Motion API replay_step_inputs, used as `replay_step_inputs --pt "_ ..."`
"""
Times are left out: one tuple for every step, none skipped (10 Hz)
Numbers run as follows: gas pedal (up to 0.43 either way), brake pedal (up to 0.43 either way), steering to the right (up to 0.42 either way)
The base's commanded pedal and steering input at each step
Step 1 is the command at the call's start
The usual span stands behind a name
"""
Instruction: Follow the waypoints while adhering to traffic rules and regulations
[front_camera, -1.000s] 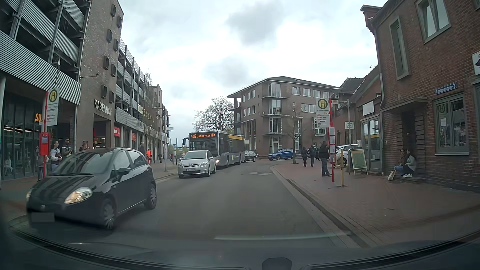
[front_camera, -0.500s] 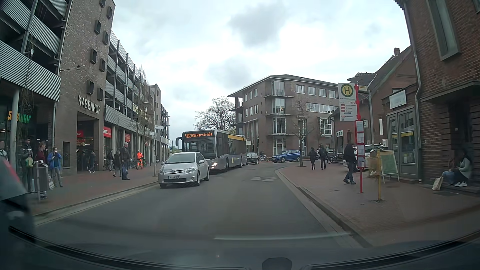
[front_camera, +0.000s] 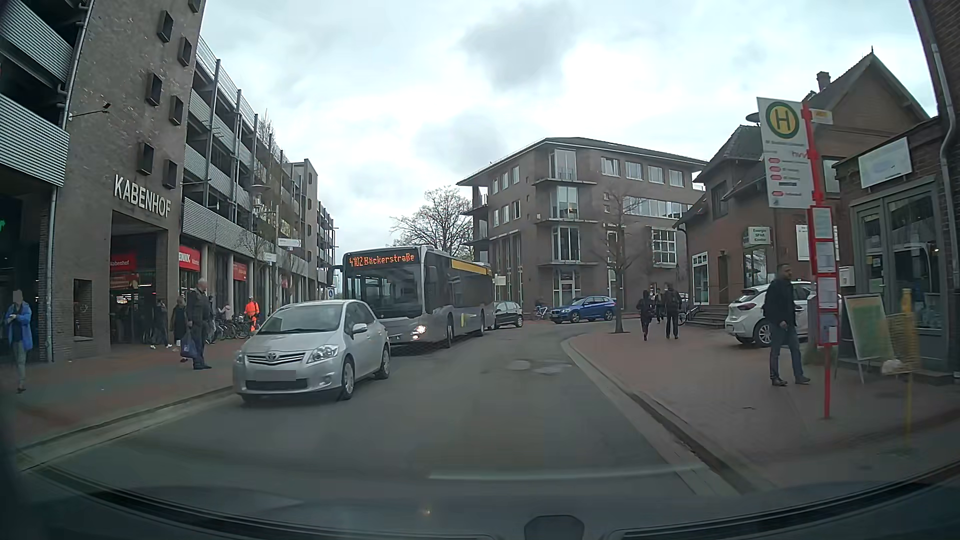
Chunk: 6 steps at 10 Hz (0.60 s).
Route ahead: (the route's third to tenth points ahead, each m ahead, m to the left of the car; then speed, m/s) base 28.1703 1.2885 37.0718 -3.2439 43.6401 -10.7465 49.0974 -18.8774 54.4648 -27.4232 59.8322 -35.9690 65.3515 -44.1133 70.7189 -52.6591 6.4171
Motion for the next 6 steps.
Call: replay_step_inputs --pt "0.138 0.006 -0.001" --pt "0.138 0.000 -0.001" --pt "0.138 0.006 0.001" --pt "0.138 0.000 0.002" --pt "0.138 0.000 0.004" --pt "0.138 0.000 0.005"
